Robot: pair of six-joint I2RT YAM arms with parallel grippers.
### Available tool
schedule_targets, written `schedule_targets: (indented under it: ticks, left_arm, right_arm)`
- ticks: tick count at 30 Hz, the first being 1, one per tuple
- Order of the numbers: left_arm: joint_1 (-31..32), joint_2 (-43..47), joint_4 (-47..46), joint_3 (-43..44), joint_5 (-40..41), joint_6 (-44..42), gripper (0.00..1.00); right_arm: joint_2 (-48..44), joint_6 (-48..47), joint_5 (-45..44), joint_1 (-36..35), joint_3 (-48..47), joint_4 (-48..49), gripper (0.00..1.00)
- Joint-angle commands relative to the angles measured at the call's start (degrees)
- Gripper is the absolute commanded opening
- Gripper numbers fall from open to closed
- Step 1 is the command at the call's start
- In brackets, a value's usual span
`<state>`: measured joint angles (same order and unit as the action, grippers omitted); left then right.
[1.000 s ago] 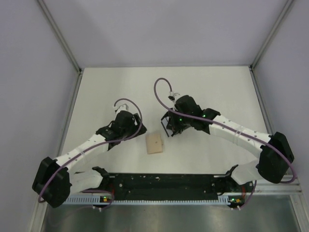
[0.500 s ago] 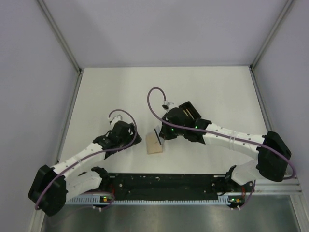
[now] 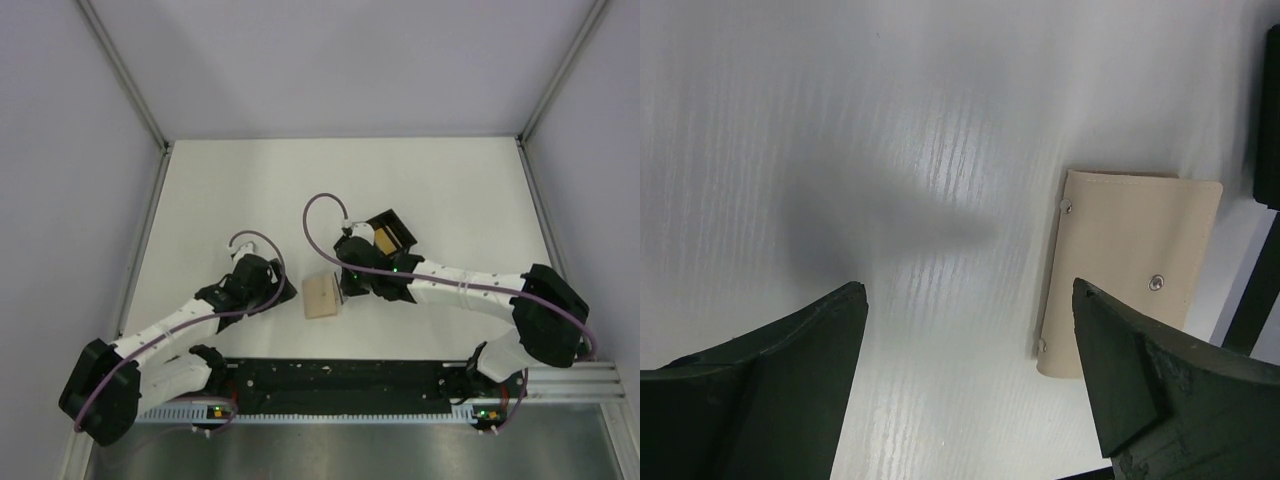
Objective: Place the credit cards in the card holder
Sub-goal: Open the card holder at the center of the board.
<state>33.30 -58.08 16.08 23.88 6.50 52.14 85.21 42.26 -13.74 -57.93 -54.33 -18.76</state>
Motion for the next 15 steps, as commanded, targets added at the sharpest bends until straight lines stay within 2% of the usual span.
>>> schedule_targets:
  ticks: [1, 7, 9, 11, 13, 15]
  left_arm:
    - [0.0, -0.5, -3.9, 0.0, -1.5, -1.3, 0.87]
    - [0.1, -1.2, -6.3, -0.7, -2.7, -2.7, 0.83]
    - [-0.1, -1.9, -7.6, -1.0, -4.0, -3.2, 0.72]
    - [0.0, -2.5, -8.1, -1.1, -4.5, -3.2, 0.5]
    - [0.0, -3.3, -8.9, -1.3, -5.2, -3.6, 0.42]
    - [0.0, -4.5, -9.0, -1.1, -5.6, -3.8, 0.41]
  right_arm:
    - [-1.7, 1.4, -0.6, 0.5, 2.6, 2.7, 0.0]
    - [-0.6, 1.9, 4.8, 2.0, 6.7, 9.1, 0.0]
    - [-1.1, 1.5, 5.6, 2.0, 7.4, 10.8, 0.0]
    - [-1.4, 1.2, 6.6, 2.0, 7.8, 12.6, 0.0]
    - [-1.0, 1.1, 8.4, 2.0, 7.7, 13.9, 0.0]
    - [-0.3, 1.2, 9.7, 2.0, 7.2, 14.4, 0.0]
